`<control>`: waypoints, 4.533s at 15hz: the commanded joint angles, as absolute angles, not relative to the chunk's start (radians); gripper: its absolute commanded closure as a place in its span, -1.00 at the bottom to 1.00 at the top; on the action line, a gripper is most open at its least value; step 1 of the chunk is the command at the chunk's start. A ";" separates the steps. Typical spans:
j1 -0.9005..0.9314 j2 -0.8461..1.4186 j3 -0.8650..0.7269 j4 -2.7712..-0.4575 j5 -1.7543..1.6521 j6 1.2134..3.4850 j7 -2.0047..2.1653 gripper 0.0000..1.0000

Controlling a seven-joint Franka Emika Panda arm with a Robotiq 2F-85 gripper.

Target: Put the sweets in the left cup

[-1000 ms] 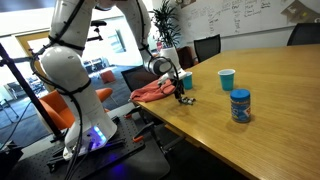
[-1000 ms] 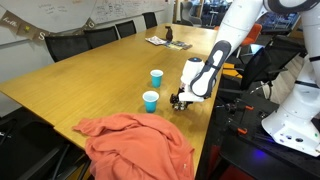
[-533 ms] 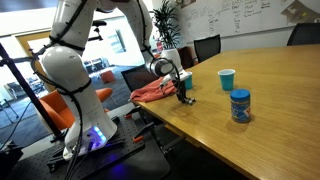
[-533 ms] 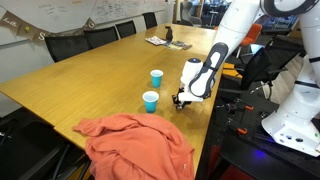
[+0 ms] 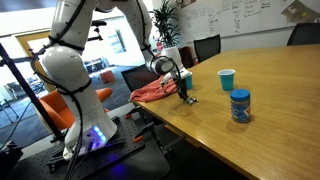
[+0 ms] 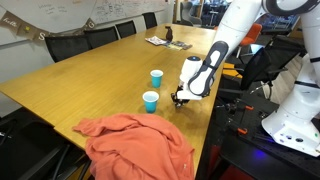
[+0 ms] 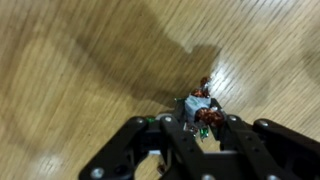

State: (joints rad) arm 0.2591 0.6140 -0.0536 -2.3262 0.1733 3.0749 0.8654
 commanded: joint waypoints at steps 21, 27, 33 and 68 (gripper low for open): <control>0.219 0.566 0.089 -1.904 0.316 2.676 0.807 0.87; 0.250 0.603 0.068 -1.876 0.302 2.673 0.818 -0.33; 0.289 0.444 0.026 -2.013 0.258 2.678 0.833 -1.00; 0.229 0.648 -0.107 -2.250 0.125 2.994 0.888 -0.45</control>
State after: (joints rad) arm 0.2301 0.6209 -0.1051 -2.2793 0.0936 2.9844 0.9321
